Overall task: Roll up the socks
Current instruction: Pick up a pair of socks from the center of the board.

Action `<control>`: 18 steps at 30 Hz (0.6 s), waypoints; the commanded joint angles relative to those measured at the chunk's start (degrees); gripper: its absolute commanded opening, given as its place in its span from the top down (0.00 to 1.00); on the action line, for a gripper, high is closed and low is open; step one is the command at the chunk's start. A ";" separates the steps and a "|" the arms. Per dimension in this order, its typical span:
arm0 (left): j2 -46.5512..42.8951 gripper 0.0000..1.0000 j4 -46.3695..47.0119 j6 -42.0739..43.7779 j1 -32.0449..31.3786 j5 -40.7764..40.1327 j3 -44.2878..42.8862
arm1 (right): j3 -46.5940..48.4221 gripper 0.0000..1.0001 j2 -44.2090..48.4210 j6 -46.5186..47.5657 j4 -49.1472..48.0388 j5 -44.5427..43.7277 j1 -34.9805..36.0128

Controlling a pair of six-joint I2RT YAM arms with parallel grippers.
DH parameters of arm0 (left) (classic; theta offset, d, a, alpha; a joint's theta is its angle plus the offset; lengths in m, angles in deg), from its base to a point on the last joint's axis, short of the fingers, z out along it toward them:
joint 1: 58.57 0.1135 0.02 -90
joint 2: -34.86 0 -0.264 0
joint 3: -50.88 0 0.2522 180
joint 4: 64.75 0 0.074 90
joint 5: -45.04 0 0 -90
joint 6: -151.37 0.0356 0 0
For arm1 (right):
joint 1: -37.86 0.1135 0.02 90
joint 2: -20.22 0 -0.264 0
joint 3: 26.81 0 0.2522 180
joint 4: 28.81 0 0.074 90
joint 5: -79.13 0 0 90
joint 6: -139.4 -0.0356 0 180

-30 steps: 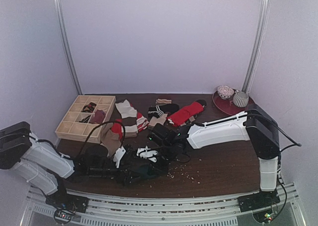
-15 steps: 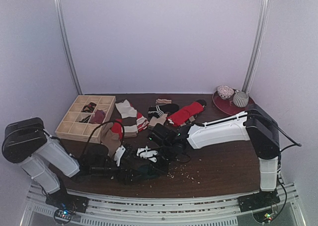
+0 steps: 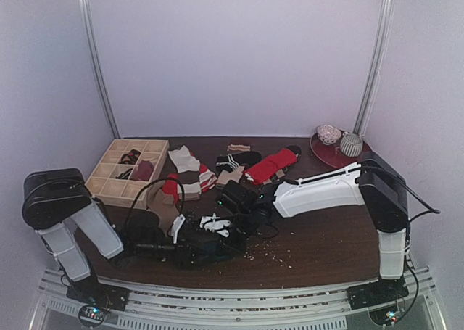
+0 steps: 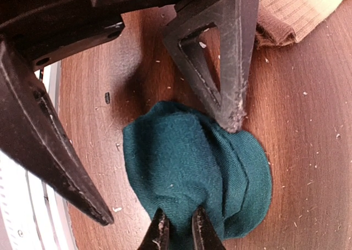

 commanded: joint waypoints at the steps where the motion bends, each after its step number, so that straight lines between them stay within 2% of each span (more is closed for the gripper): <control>1: 1.03 0.26 -5.00 0.61 -0.70 2.72 0.00 | -4.85 0.90 -5.49 0.20 12.10 -7.66 -0.08; 6: -1.90 0.28 -9.89 2.09 -0.72 -0.32 0.96 | -4.76 0.90 -5.67 0.16 11.99 -7.80 -0.12; 11: -3.67 0.35 -15.49 4.58 -0.81 -2.72 -0.14 | -4.76 0.90 -5.75 0.02 11.85 -7.97 -0.14; 18: -0.20 0.37 -12.96 4.61 -1.52 -1.26 -1.79 | -4.94 0.90 -5.79 -0.21 11.52 -8.04 -0.29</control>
